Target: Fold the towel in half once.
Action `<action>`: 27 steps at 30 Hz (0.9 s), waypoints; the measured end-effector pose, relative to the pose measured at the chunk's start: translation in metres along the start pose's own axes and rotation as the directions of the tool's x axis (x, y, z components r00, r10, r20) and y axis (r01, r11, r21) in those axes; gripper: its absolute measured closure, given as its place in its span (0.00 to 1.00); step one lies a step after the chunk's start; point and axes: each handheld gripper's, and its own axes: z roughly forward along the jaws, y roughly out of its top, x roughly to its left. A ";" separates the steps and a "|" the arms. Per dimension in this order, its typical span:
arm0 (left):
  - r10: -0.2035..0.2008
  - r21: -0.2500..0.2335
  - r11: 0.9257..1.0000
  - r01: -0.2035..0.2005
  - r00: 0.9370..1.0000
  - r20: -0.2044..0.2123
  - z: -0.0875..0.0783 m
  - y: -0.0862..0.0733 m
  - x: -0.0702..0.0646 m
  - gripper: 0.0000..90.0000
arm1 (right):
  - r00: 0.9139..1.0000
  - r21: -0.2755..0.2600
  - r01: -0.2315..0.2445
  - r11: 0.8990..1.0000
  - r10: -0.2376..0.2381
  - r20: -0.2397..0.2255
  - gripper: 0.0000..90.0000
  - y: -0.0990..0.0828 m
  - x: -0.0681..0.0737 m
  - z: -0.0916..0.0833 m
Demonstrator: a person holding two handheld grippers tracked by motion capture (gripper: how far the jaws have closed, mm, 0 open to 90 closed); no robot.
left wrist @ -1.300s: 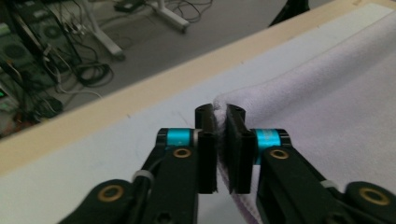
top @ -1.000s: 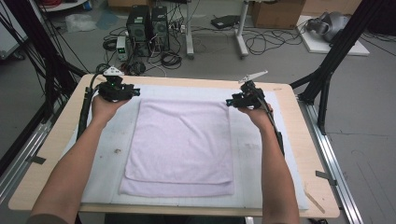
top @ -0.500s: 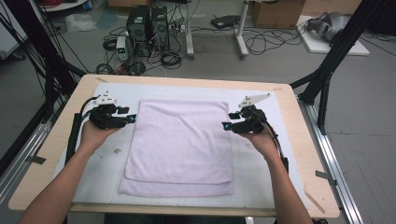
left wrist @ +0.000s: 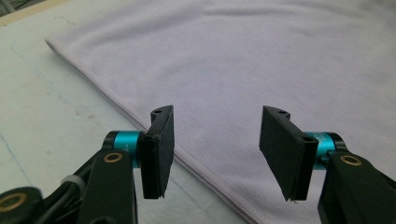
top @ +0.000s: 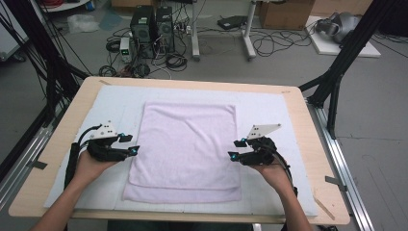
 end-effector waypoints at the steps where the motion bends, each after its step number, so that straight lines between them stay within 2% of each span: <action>1: -0.003 -0.004 1.000 0.003 1.000 0.002 -0.001 -0.002 -0.003 0.51 | 1.000 -0.003 -0.008 1.000 0.008 -0.006 0.54 -0.003 0.003 -0.001; 3: 0.004 -0.006 1.000 -0.004 1.000 0.014 -0.004 -0.006 -0.010 0.51 | 1.000 -0.009 -0.001 1.000 0.001 -0.011 0.54 -0.008 0.009 -0.001; 6: 0.032 0.015 0.999 -0.032 0.999 0.021 -0.007 -0.011 -0.021 0.56 | 1.000 -0.006 0.006 1.000 -0.006 -0.026 0.55 -0.016 0.017 0.001; 9: 0.058 0.026 0.998 -0.060 0.997 0.047 -0.009 -0.016 -0.032 0.62 | 0.999 0.005 0.026 1.000 -0.026 -0.044 0.57 -0.022 0.025 0.006; 13: 0.063 0.037 0.997 -0.066 0.995 0.073 -0.007 -0.023 -0.041 0.64 | 0.997 0.020 0.037 0.999 -0.035 -0.071 0.57 -0.029 0.032 0.012; 18: 0.077 0.052 0.995 -0.083 0.992 0.099 -0.006 -0.028 -0.047 0.64 | 0.995 0.055 0.052 0.997 -0.047 -0.090 0.60 -0.039 0.038 0.017; 21: 0.084 0.065 0.994 -0.090 0.992 0.089 -0.006 -0.032 -0.048 0.66 | 0.995 0.052 0.059 0.997 -0.054 -0.085 0.62 -0.045 0.040 0.017; 27: 0.121 0.120 0.984 -0.133 0.987 0.101 -0.003 -0.039 -0.050 0.72 | 0.994 0.058 0.075 0.996 -0.070 -0.085 0.67 -0.052 0.045 0.017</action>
